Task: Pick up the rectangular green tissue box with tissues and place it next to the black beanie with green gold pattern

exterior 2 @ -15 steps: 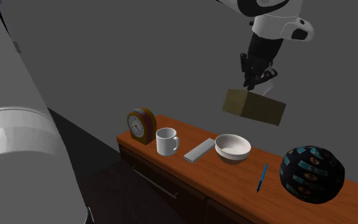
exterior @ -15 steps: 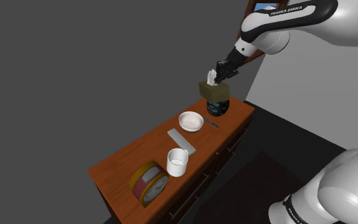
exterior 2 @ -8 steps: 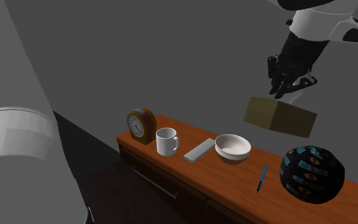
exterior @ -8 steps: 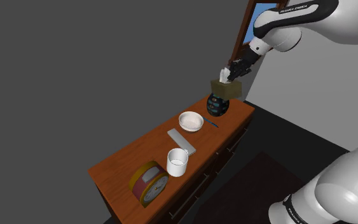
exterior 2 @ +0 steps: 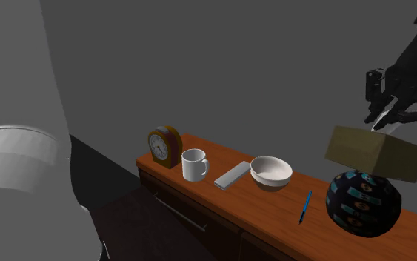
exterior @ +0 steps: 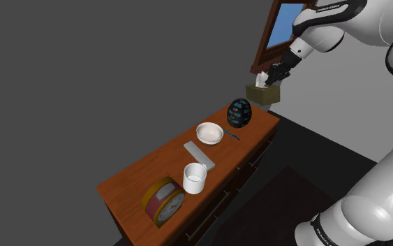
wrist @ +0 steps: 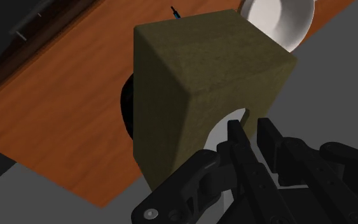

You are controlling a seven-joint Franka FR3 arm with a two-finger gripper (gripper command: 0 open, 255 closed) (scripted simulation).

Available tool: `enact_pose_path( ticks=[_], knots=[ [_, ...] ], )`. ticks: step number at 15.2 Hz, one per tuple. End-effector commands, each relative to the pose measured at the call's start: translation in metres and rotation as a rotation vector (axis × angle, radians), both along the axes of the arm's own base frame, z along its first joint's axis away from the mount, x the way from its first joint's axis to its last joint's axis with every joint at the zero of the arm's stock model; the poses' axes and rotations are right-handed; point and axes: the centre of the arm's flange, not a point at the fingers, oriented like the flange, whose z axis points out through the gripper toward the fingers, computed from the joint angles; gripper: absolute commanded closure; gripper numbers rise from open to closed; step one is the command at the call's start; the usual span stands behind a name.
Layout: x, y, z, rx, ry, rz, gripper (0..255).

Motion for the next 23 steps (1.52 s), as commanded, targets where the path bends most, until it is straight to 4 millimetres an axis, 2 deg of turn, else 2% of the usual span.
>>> enact_pose_path(
  ticks=[1,13,23],
  knots=[
    [-0.003,-0.025,0.001,0.0,-0.001,0.002,255],
    [-0.026,-0.185,0.002,0.0,-0.001,0.002,255],
    [-0.026,-0.185,-0.051,0.0,-0.001,0.002,255]
  ],
)
